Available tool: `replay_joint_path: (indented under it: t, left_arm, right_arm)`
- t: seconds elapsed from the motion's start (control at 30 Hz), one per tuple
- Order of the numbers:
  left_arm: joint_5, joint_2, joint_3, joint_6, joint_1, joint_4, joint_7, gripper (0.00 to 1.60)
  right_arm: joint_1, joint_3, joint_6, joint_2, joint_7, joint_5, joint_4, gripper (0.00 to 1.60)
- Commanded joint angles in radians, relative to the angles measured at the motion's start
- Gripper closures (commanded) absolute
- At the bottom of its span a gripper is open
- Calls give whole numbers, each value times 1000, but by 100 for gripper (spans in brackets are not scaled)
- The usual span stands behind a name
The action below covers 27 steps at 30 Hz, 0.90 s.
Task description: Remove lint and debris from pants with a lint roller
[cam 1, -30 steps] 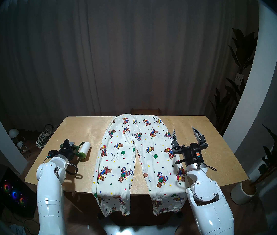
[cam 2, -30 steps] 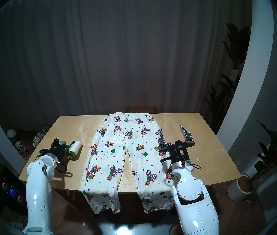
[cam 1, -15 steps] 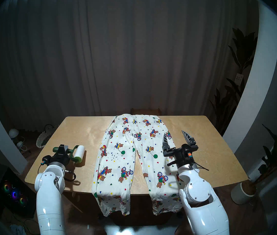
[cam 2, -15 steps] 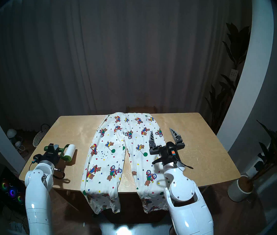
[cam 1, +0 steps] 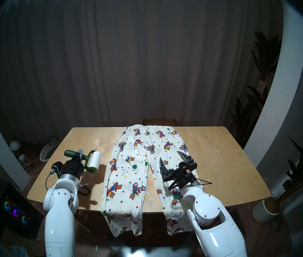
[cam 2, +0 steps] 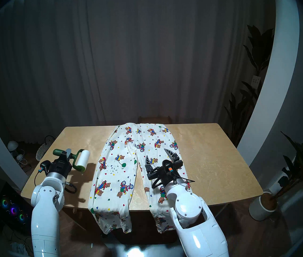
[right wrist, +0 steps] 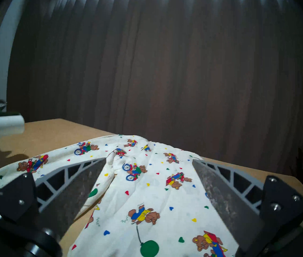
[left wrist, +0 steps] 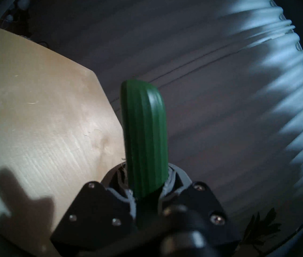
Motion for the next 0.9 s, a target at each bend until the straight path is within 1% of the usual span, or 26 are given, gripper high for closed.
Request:
replay_joint_path:
  t: [0.0,0.03,0.23,0.47,0.57,0.63,0.67,0.7,0.77,0.83,0.87]
  left_arm:
    - [128,3,89,-62,25,-126,-23,160]
    - [139,-3,103,-68,25,-121,-24,160]
    - [261,-28,182,-116,88,-203,21,160]
    - [394,-52,263,-165,128,-238,85,160]
    - [433,-58,297,-189,137,-239,111,160]
    - [460,-55,323,-213,141,-235,136,160]
    - [471,-50,333,-223,141,-231,141,160]
    - [486,-49,347,-242,140,-226,145,160]
    - [516,-39,374,-273,138,-219,170,160]
    - [544,-36,392,-303,134,-211,176,160]
    - [564,-33,398,-316,131,-207,168,160]
  right_arm:
    - [117,-28,39,19,61,-24,55,0]
    - [118,-26,44,11,66,-25,62,0]
    - [187,-32,67,-22,92,-31,140,0]
    - [256,-29,83,-68,114,-29,189,0]
    - [281,-25,88,-83,122,-30,217,0]
    - [309,-24,90,-90,128,-35,255,0]
    - [309,-20,86,-95,130,-37,264,0]
    - [329,-23,87,-95,133,-35,291,0]
    - [342,-16,77,-105,141,-33,323,0]
    - [376,-23,69,-102,146,-25,367,0]
    - [369,-17,63,-112,145,-25,370,0]
